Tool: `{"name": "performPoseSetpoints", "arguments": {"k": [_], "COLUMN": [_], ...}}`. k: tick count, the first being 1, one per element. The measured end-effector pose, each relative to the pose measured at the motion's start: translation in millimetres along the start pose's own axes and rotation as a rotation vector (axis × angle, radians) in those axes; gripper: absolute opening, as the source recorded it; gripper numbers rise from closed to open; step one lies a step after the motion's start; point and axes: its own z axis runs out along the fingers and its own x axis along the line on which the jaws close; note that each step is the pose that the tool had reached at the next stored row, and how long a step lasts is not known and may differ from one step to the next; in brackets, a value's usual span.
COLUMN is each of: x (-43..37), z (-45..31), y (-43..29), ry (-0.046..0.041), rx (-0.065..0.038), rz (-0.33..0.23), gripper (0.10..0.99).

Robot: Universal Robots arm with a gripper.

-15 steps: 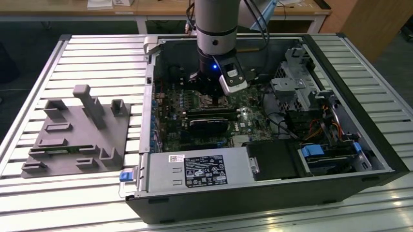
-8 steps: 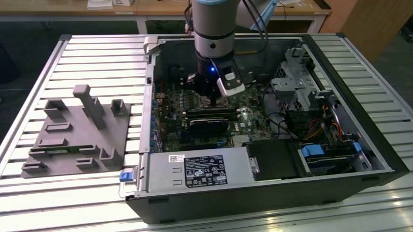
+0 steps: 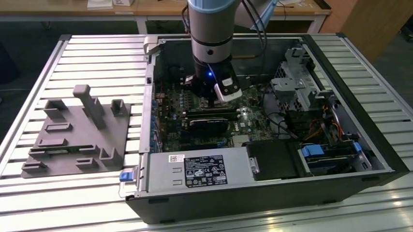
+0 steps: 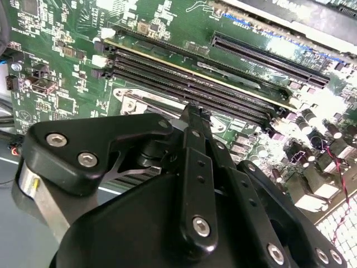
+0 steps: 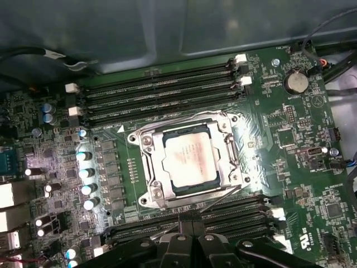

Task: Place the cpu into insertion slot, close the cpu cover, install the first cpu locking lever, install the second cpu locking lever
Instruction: 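Install the second cpu locking lever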

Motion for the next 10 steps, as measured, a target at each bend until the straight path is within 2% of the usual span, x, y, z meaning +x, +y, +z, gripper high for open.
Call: {"name": "performPoseSetpoints", "arguments": {"k": [7,10], "x": [3.3,6.5], "z": [1.9,2.4], "y": [-12.2,-14.2], "ry": [0.0089,0.015], "rx": [-0.042,-0.071], "rz": [0.003,0.006], "gripper": [0.106,0.106]}}
